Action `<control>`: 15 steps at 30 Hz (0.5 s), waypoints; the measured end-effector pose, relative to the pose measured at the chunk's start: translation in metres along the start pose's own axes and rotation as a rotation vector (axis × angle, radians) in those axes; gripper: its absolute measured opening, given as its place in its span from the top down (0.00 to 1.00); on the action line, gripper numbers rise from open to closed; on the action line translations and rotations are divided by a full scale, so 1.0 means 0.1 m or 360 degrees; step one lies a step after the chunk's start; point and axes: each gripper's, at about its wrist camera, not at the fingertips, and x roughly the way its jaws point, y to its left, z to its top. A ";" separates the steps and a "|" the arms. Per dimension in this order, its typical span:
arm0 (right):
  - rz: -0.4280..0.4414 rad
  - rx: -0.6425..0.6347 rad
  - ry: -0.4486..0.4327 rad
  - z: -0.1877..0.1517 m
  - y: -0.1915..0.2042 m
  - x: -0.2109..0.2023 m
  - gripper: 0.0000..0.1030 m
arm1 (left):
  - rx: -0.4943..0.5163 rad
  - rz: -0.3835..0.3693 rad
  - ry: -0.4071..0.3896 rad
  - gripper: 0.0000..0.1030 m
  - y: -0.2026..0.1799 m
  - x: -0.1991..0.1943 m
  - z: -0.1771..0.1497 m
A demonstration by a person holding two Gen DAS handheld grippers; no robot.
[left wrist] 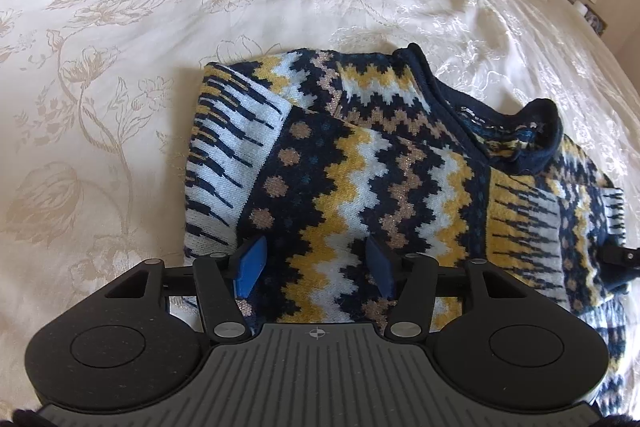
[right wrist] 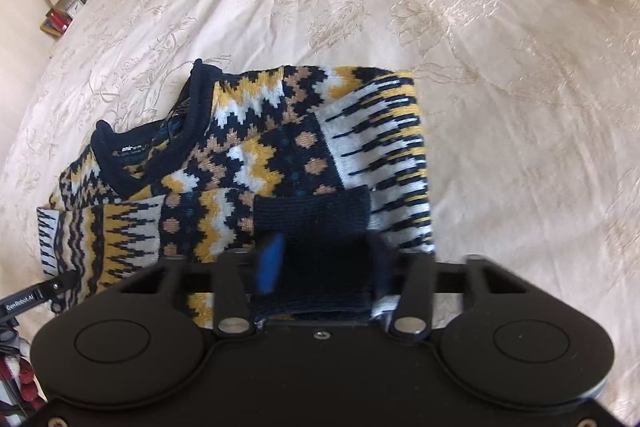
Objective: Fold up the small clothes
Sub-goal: 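Lay the held sleeve across the sweater body and open the left gripper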
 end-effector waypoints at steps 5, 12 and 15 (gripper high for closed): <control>0.0004 -0.0232 -0.0119 0.06 0.19 -0.28 0.81 | 0.0155 0.0101 -0.0031 0.48 -0.19 -0.14 0.06; -0.0136 -0.0291 -0.0077 0.12 0.14 -0.11 0.77 | 0.0061 0.0166 -0.0044 0.48 -0.02 -0.11 0.11; -0.0250 -0.0367 -0.0047 0.04 0.14 0.06 0.58 | 0.0017 0.0179 -0.0020 0.47 0.13 -0.01 0.09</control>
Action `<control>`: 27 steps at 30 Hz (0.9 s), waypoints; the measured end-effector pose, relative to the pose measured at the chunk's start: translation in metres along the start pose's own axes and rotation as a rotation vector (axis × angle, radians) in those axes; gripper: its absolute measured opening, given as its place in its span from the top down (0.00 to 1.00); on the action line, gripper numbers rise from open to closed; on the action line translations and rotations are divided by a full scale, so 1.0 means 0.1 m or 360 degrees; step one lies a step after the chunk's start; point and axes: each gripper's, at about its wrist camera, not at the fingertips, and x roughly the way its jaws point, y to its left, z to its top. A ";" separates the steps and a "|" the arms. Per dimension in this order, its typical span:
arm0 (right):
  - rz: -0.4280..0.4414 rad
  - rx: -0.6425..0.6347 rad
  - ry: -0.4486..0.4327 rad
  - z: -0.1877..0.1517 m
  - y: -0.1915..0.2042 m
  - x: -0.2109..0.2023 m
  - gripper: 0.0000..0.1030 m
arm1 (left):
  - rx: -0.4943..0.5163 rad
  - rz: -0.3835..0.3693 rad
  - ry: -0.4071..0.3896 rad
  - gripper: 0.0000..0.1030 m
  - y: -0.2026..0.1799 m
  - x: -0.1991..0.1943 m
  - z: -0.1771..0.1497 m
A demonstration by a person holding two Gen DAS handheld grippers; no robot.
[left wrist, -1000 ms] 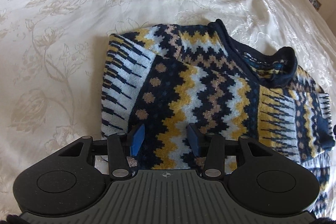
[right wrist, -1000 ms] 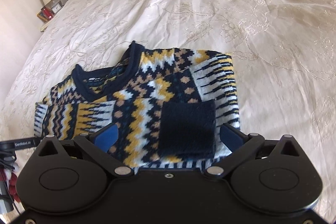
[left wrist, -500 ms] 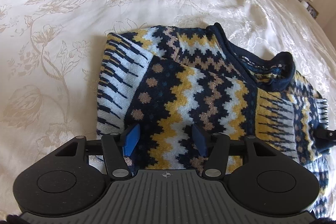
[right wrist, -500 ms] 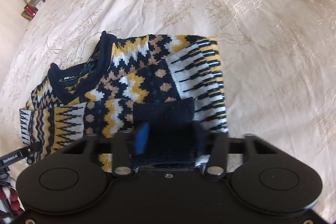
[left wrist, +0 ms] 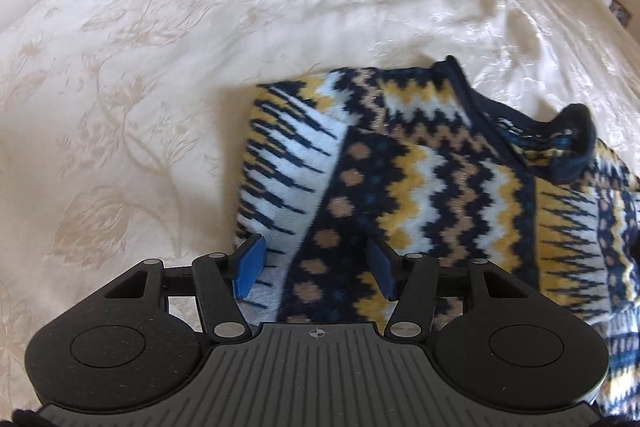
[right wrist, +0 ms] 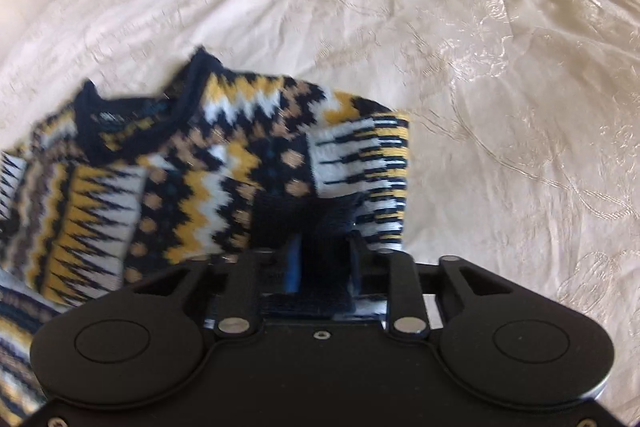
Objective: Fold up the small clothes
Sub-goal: 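Lay the held sleeve across the sweater body and open the left gripper, then move both grippers open toward the navy ribbed hem of the sweater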
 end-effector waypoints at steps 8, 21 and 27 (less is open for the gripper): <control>-0.0142 -0.0001 -0.0029 -0.14 -0.06 -0.12 0.20 | -0.0057 -0.0127 0.0016 0.47 0.17 -0.09 0.01; 0.0056 0.0237 -0.0006 -0.71 -0.35 -0.73 0.08 | -0.0153 -0.0153 0.0073 0.22 0.48 -0.76 -0.60; 0.0158 0.0208 0.0093 -1.14 -0.22 -0.87 0.06 | -0.0124 -0.0228 0.0132 0.21 0.46 -1.01 -1.02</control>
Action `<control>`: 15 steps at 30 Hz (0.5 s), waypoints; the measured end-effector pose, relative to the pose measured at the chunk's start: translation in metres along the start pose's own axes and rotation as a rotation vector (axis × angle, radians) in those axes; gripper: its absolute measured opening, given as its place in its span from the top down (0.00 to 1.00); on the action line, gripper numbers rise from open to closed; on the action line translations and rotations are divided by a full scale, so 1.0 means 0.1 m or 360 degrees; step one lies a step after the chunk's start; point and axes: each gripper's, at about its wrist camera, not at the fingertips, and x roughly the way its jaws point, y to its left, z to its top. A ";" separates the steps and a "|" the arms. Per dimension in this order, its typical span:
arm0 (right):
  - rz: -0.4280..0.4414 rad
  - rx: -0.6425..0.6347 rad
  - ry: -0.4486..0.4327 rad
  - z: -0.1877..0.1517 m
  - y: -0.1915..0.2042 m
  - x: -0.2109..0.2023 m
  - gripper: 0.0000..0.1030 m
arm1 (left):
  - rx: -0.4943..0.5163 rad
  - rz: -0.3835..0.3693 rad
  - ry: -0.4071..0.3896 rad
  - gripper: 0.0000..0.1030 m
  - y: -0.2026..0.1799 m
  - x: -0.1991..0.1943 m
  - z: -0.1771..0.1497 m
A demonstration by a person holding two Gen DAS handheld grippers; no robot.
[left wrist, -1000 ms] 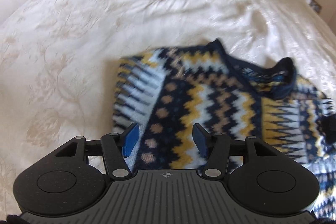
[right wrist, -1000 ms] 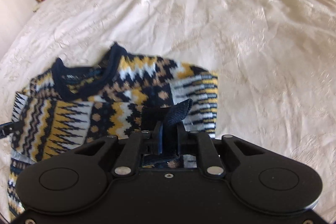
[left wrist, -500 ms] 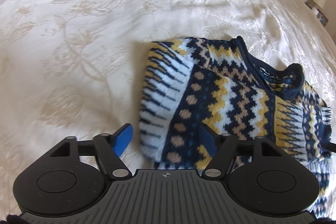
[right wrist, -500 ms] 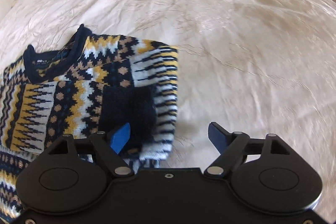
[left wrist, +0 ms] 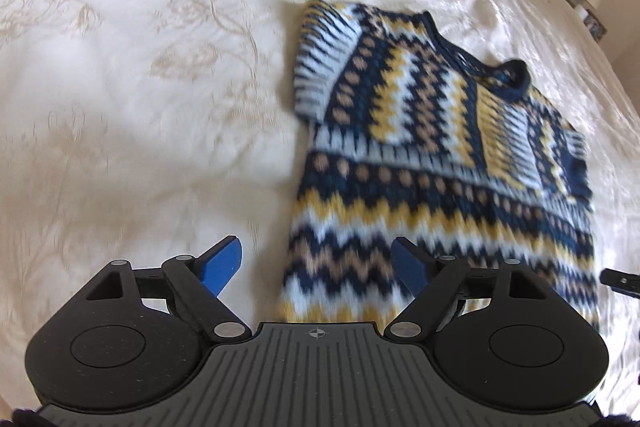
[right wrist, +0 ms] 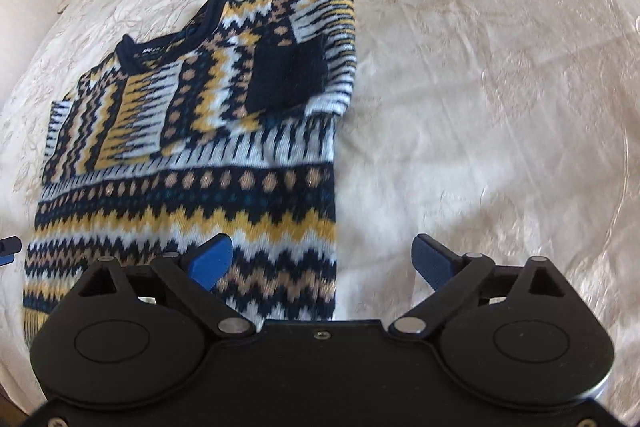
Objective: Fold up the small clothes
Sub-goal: 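Move both grippers open toward the navy ribbed hem of the sweater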
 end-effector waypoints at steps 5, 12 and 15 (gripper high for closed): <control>0.0047 0.0019 0.0047 -0.34 0.09 -0.08 0.04 | 0.0010 -0.0050 0.0067 0.21 0.01 -0.09 -0.31; 0.0039 0.0069 0.0076 -0.74 0.22 -0.17 0.03 | 0.0100 -0.0107 0.0141 0.21 0.06 -0.18 -0.67; 0.0036 0.0095 0.0077 -0.90 0.28 -0.22 0.03 | 0.0162 -0.0140 0.0159 0.21 0.06 -0.22 -0.81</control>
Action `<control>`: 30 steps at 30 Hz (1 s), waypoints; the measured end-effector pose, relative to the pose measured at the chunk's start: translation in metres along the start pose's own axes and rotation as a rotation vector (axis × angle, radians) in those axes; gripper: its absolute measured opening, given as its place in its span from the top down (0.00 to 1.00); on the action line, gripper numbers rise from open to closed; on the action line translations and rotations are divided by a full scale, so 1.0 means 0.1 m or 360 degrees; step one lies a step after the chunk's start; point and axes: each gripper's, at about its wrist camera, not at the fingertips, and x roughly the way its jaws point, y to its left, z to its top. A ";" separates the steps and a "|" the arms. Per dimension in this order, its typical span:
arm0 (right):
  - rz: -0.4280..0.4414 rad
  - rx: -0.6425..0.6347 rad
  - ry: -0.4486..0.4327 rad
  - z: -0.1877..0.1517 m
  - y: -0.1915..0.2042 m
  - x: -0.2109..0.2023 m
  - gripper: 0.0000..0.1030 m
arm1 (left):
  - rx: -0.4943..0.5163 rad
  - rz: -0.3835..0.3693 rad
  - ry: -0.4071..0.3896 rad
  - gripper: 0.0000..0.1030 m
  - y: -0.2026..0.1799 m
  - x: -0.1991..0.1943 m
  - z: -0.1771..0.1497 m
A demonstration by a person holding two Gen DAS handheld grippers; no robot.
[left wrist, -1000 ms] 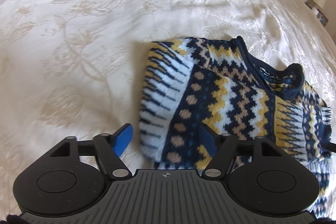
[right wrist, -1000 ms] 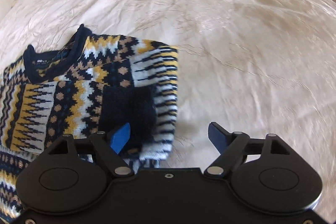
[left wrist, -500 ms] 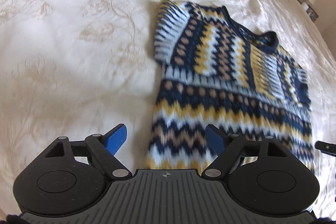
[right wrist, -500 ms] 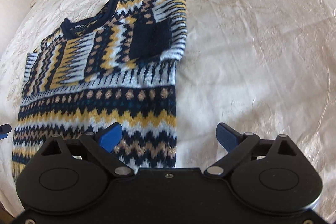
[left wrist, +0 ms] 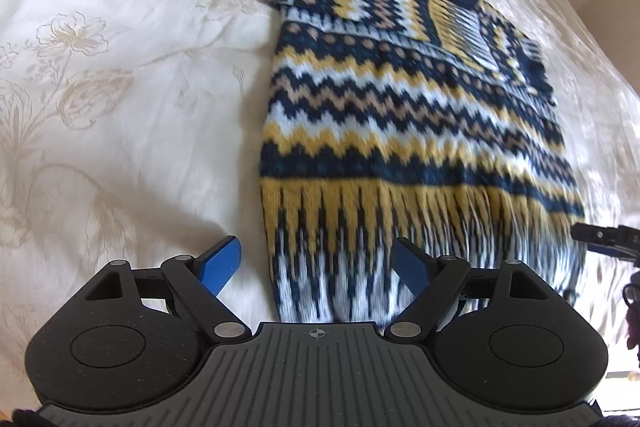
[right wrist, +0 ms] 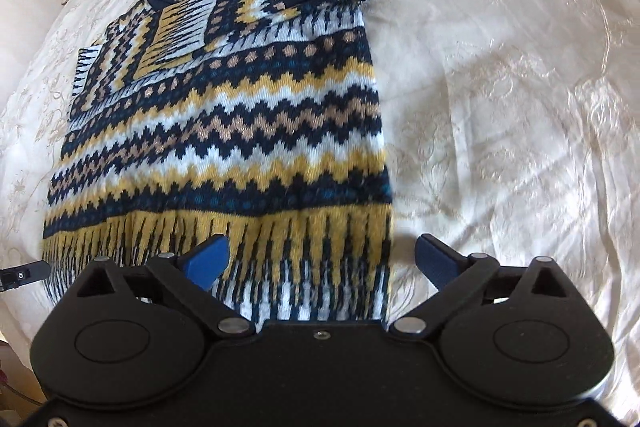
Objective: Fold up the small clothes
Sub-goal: 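Move both grippers open toward the navy ribbed hem of the sweater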
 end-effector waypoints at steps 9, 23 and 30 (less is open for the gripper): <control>0.0045 -0.0059 0.0052 -0.45 0.17 -0.07 0.03 | -0.0039 -0.0013 -0.0012 0.21 0.00 -0.06 -0.47; 0.0199 -0.0206 -0.0035 -1.12 0.12 -0.38 0.02 | 0.0071 0.0054 -0.0172 0.20 -0.38 -0.32 -1.09; 0.0243 -0.0246 -0.0037 -1.43 0.12 -0.44 0.00 | 0.0099 0.0054 -0.0238 0.20 -0.48 -0.42 -1.29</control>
